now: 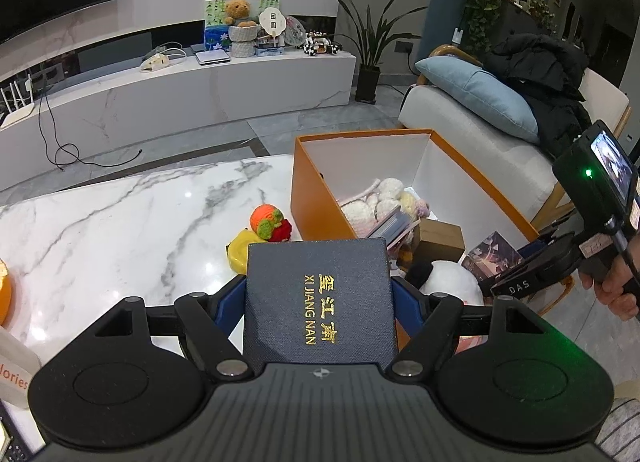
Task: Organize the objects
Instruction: 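Lower the photo-card box into the orange box and open the right tool, then lower the black gift box into the orange box and open the left tool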
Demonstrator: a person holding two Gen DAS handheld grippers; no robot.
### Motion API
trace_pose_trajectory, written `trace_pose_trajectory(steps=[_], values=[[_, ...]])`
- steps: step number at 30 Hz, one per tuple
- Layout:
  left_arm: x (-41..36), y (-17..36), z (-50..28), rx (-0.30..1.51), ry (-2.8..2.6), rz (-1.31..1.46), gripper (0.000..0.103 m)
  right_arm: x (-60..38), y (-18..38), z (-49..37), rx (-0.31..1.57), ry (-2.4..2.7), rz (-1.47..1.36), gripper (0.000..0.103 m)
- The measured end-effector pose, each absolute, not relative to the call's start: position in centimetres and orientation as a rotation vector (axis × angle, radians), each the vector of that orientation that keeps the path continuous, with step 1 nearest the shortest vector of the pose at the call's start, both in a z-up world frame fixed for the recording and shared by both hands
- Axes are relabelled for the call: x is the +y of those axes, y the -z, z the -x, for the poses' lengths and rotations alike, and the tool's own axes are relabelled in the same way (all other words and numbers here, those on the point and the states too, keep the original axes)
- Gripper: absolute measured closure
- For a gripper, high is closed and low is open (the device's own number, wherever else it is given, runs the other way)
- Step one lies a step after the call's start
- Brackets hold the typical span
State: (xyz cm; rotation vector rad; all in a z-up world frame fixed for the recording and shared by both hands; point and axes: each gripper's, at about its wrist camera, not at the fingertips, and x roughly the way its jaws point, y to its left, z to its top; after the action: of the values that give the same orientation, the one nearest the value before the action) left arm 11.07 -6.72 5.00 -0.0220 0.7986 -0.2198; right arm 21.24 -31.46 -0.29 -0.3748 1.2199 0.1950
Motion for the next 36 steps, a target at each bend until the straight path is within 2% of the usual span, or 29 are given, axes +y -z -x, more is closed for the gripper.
trace_pose_trajectory(steps=[9,14,16,18,20,28,36], values=[[-6.7,-5.5,-10.3,0.799,0.210,0.013,0.016,-31.7,-0.3,-21.1,1.191,-0.169,0.347,0.042],[-7.0,-5.9,-10.2,0.795,0.211,0.009,0.016,-32.3,-2.3,-20.3,1.093,-0.161,0.267,0.042],[-7.4,-6.3,-10.5,0.793,0.217,0.015,0.016,-32.7,-3.2,-20.0,1.055,-0.156,0.190,0.041],[-7.7,-6.6,-11.0,0.791,0.229,0.022,0.016,-33.0,-3.8,-19.2,1.012,-0.155,0.117,0.035],[-8.5,-7.1,-11.9,0.786,0.247,0.014,0.016,-32.9,-3.8,-18.1,0.975,-0.158,0.080,0.035],[-14.2,-7.3,-18.6,0.825,0.365,-0.059,0.016,-32.6,-3.0,-16.2,0.913,-0.133,0.111,0.035],[-21.2,-3.8,-26.8,0.896,0.417,-0.091,0.016,-36.4,-2.2,-15.4,0.884,-0.151,-0.004,0.036]])
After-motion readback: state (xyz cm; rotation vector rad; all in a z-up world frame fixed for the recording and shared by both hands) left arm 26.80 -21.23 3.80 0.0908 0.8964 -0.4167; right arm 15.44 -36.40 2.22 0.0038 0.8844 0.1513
